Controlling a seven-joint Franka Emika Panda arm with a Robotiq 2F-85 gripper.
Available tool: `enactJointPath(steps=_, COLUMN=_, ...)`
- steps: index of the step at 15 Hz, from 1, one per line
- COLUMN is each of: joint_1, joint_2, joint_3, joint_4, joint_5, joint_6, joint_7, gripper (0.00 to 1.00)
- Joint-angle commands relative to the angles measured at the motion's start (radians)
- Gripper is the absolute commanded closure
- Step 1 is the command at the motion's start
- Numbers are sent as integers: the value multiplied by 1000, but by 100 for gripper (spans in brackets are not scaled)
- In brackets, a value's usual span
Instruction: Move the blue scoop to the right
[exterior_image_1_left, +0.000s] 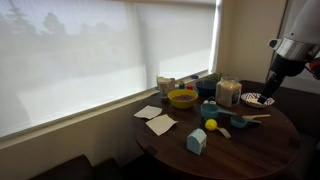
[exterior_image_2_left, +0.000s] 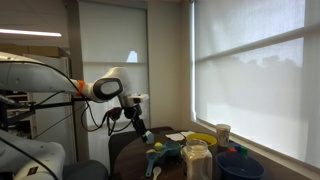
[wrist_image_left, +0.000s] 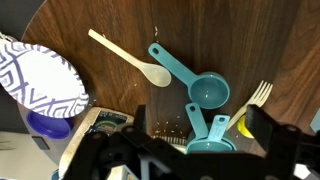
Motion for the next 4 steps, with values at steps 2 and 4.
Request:
enactJointPath(steps=2, joint_1=-24, joint_2=-19, joint_3=18, joint_4=-6, joint_5=19, joint_6=-2, joint_7=-16, gripper=0)
enactJointPath(steps=4, joint_1=-23, joint_2=-22, joint_3=19, joint_4=-11, joint_5=19, joint_6=-2, joint_7=-16, gripper=0)
